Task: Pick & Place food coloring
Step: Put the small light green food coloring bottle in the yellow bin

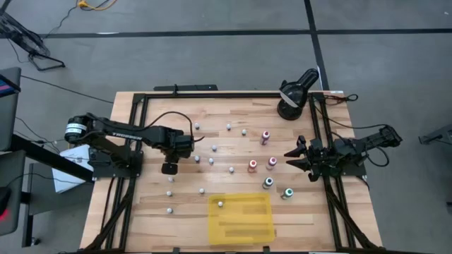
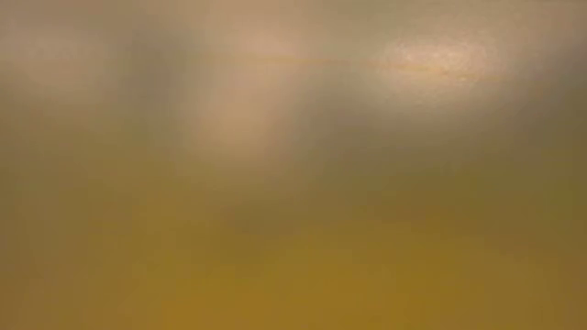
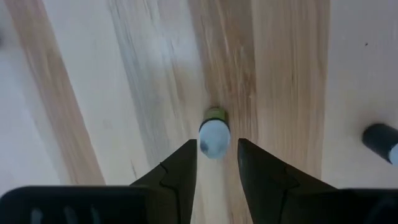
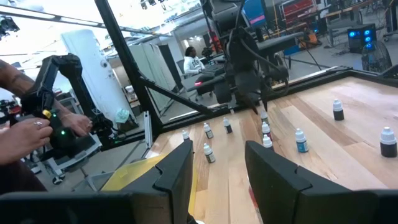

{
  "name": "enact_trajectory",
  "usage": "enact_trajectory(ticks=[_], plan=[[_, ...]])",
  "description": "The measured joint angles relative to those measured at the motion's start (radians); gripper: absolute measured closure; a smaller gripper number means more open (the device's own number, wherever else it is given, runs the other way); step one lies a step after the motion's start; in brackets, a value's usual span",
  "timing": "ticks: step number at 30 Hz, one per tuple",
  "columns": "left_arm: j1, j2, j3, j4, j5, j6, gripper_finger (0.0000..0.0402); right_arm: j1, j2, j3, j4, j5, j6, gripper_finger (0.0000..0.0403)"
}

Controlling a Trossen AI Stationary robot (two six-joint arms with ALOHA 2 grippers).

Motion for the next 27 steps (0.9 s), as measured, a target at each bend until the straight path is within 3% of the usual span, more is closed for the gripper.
enact_trajectory(ticks=[20, 27], plan=[[0.003, 0.069, -0.064, 0.172, 0.020, -0.020, 0.0293, 0.000, 0.000, 0.000, 0.000, 0.000, 0.000, 0.0266], [0.003, 0.069, -0.064, 0.165, 0.024, -0.030, 0.0325, 0.000, 0.000, 0.000, 0.000, 0.000, 0.000, 0.0265]])
